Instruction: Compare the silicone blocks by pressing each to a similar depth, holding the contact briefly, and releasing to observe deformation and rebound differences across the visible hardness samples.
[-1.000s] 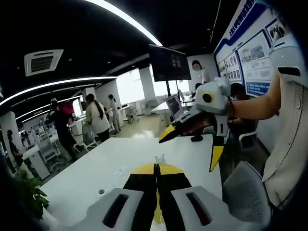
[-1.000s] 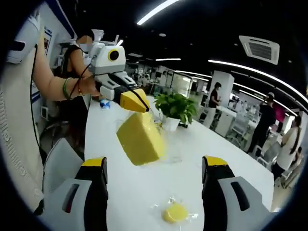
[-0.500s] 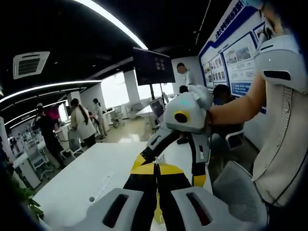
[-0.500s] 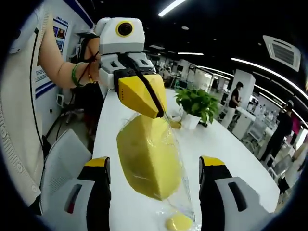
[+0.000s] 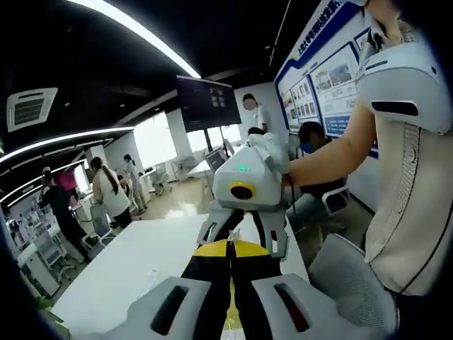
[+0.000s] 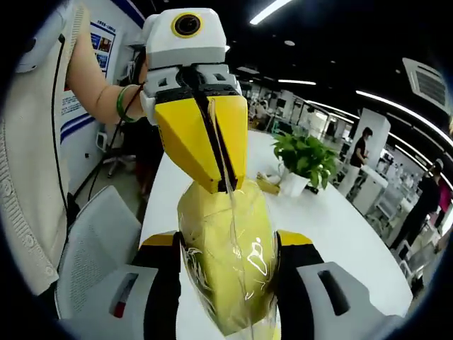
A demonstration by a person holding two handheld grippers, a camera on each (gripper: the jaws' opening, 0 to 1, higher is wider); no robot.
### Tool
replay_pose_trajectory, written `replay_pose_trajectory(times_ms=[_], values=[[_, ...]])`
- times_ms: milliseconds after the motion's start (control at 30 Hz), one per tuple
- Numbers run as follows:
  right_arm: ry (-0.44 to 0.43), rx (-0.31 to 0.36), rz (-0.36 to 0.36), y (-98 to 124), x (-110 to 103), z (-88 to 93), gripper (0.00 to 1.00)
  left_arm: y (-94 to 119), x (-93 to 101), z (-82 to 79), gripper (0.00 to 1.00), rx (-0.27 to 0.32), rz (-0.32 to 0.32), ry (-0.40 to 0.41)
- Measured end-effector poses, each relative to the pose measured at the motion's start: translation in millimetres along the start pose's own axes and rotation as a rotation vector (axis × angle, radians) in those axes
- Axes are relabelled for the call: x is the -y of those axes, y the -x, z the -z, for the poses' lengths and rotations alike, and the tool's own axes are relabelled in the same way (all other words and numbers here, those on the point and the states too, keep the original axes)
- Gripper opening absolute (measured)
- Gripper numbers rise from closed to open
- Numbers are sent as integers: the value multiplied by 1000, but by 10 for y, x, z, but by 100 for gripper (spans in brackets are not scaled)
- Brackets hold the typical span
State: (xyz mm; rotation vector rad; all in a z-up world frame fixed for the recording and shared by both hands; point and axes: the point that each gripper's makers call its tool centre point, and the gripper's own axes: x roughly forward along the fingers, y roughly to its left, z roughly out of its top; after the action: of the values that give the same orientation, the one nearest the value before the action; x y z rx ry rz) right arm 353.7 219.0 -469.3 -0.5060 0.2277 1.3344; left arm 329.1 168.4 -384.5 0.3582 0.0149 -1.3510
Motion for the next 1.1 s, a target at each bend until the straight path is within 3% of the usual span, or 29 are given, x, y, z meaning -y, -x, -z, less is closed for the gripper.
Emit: replay_pose_trajectory(times_ms=[233, 500, 567, 1100], values=[[97, -1, 28, 10, -34, -25, 26, 6, 143, -41, 0, -3, 48, -40], [111, -45, 15, 33, -145, 8, 14, 24, 284, -41, 0, -26, 73, -102], [64, -95, 9, 31, -155, 74, 13, 20, 295, -9, 0, -48, 68, -127], [94, -93, 23, 56, -188, 30, 9, 51, 335, -43, 0, -44, 67, -163]])
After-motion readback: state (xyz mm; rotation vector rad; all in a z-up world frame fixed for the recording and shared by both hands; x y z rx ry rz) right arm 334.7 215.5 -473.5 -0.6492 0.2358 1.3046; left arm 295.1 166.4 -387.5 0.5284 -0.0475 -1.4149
